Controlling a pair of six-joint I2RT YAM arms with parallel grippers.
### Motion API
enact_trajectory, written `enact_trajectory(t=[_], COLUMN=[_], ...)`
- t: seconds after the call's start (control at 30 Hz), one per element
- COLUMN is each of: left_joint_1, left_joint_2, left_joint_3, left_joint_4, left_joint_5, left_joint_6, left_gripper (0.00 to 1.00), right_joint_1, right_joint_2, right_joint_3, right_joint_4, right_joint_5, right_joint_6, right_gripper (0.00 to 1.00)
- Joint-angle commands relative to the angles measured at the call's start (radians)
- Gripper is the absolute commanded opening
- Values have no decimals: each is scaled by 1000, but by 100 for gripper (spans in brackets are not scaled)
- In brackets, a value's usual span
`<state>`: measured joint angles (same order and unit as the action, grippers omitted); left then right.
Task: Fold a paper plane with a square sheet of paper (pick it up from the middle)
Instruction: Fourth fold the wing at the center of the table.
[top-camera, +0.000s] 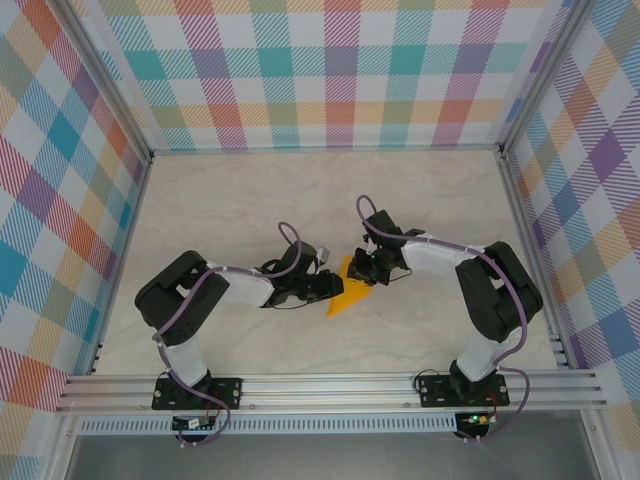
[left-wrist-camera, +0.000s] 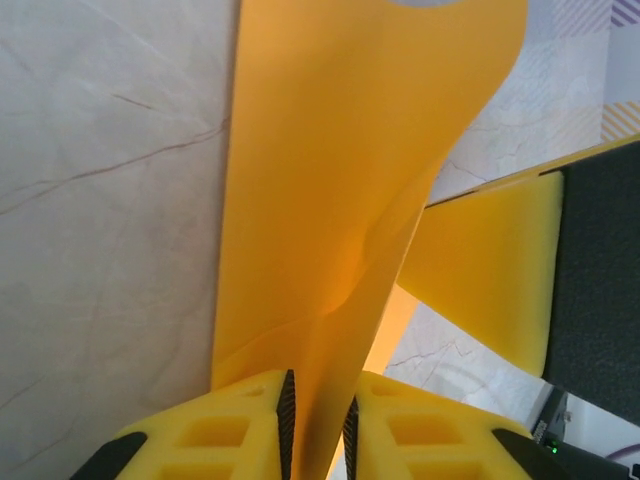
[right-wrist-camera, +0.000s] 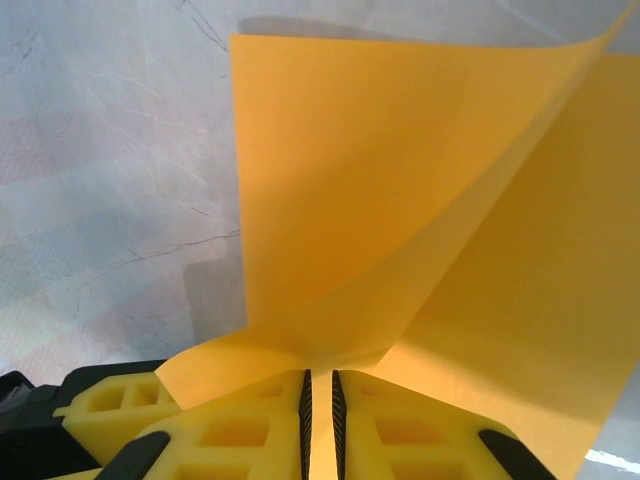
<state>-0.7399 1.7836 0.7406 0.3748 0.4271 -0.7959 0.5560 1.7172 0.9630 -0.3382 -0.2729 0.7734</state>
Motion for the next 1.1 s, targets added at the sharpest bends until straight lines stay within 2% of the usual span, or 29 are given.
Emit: enact_trajectory(t=[0.0, 0.17, 0.4, 0.57, 1.07], left_joint_1=[16, 15, 14, 14, 14], left_joint_2=[20, 38, 60, 71, 95], left_joint_3=[26, 35, 42, 48, 89], left_joint_4=[56, 76, 78, 67, -21], left_joint_5=[64, 103, 115, 124, 128], left_joint_6=[3, -7, -8, 0, 18], left_gripper=[19, 12, 8, 8, 7], right_joint_1=[-7, -6, -8, -15, -31], right_joint_2=[-23, -27, -58, -89, -20], right_joint_3=[6, 9, -14, -44, -65], right_joint_4=[-24, -22, 7, 47, 94], right_joint_5=[1, -2, -15, -18, -26], right_joint_6=[0, -9, -20, -17, 7], right_gripper=[16, 16, 18, 19, 17])
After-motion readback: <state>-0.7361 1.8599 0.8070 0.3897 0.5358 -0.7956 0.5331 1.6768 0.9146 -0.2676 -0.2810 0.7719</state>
